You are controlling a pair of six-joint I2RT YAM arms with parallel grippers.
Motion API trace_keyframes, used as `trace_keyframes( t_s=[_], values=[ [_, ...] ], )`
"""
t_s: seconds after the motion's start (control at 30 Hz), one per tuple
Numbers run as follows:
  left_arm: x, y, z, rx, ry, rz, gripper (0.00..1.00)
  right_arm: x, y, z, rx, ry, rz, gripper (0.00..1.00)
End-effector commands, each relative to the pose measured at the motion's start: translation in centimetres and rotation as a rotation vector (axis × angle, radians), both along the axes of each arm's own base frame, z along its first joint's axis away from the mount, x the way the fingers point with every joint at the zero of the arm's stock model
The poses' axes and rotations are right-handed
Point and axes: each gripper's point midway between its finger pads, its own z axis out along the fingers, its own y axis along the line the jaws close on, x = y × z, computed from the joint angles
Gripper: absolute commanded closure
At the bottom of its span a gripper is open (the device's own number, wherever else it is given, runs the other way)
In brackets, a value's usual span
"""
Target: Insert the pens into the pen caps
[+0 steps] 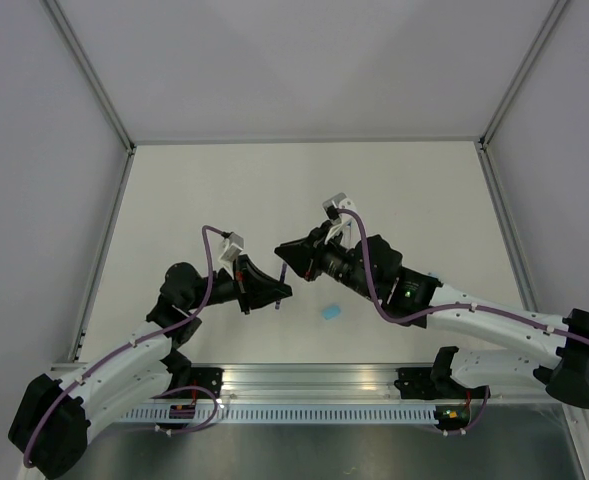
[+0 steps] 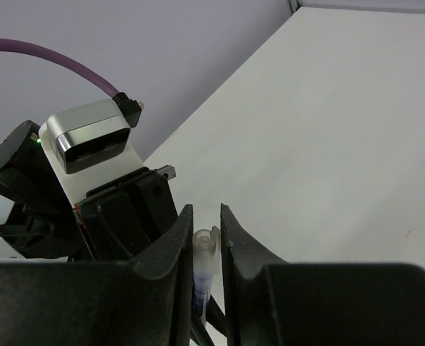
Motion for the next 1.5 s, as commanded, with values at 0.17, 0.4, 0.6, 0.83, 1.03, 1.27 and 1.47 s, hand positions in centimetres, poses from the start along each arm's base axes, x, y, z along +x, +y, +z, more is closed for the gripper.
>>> trace_keyframes(
  t_s=[0.17, 0.4, 0.6, 0.83, 1.03, 1.27, 1.47],
  values=[
    [1.7, 0.4, 1.3, -0.032, -0.010, 0.104, 0.98, -1.3, -0.1, -1.7, -0.018, 0.018, 0.054, 1.00],
    [2.5, 0.7, 1.3, -0.024, -0.007, 0.159, 0.98, -2.0, 1.1, -6.2, -0.102, 0.117, 0.107, 1.00],
    [3.3, 0.7, 1.7, -0.020, 0.006, 0.189, 0.98, -2.9, 1.0, -8.7, -0.115, 0.163, 0.132, 1.00],
    [6.5, 1.3, 2.7, 0.005, 0.036, 0.328, 0.98, -4.5, 1.6, -11.9, -0.126, 0.196, 0.152, 1.00],
    [9.0, 1.9, 2.1, 0.055, 0.049, 0.437, 0.98, -5.4, 1.7, -13.9, -0.099, 0.230, 0.163, 1.00],
    [10.6, 2.7, 2.2, 0.076, 0.027, 0.522, 0.98, -6.9, 1.3, -15.3, -0.003, 0.301, 0.187, 1.00],
    [12.0, 2.2, 0.5, 0.102, 0.066, 0.545, 0.98, -8.4, 2.5, -14.8, 0.101, 0.331, 0.223, 1.00]
  ],
)
